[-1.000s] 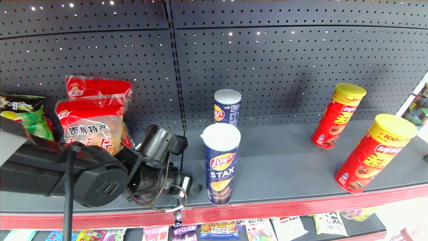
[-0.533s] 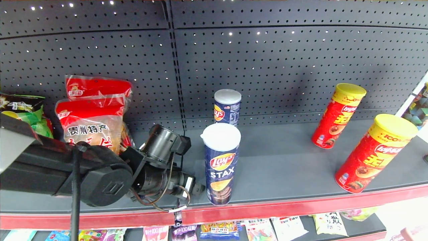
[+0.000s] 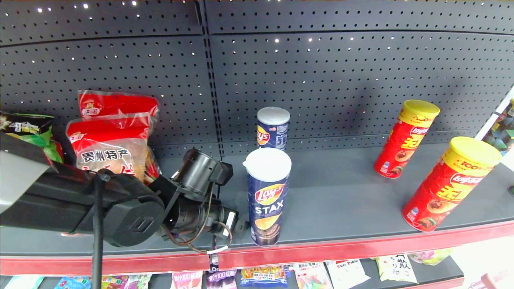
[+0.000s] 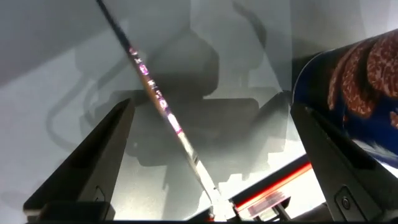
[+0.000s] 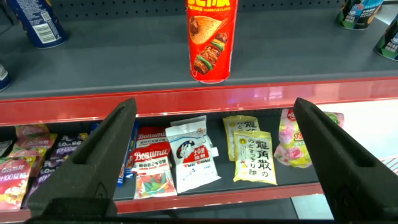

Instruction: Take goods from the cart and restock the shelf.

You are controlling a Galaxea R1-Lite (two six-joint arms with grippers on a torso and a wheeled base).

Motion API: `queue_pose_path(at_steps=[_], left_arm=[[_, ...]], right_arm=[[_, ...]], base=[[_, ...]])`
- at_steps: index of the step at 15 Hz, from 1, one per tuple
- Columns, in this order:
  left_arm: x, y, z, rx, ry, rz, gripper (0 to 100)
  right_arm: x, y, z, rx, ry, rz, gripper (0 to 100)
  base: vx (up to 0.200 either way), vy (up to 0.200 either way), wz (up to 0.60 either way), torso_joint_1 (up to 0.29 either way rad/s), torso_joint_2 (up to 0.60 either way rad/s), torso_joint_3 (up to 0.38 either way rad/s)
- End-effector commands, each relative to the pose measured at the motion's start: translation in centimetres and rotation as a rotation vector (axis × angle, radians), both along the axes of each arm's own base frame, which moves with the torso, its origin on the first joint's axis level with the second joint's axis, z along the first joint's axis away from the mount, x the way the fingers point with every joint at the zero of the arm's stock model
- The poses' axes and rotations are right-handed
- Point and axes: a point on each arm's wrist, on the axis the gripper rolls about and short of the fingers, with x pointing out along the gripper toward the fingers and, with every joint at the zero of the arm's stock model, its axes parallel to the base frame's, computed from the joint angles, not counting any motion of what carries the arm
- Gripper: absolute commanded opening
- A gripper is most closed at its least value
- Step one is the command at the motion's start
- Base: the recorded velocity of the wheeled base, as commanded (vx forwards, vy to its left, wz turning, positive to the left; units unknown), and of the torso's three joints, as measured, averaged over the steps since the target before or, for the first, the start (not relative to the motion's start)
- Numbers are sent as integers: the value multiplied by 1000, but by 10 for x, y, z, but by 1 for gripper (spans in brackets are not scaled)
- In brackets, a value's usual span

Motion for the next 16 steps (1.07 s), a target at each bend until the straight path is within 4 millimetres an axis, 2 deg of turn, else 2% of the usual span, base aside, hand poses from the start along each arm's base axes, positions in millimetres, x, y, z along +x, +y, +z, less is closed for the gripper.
queue_pose_path(at_steps=[1,12,16], left_arm=[[2,-2,0,-2,-4,0,100],[8,-12,-2,-5,-8,-12,100],[7,-10,0,-4,-12,-8,100]], right_arm=[[0,0,0,0,-1,0,100],[0,0,0,0,-1,0,100],[0,0,0,0,-1,0,100]], base=[[0,0,0,0,0,0],[0,0,0,0,0,0],[0,0,0,0,0,0]])
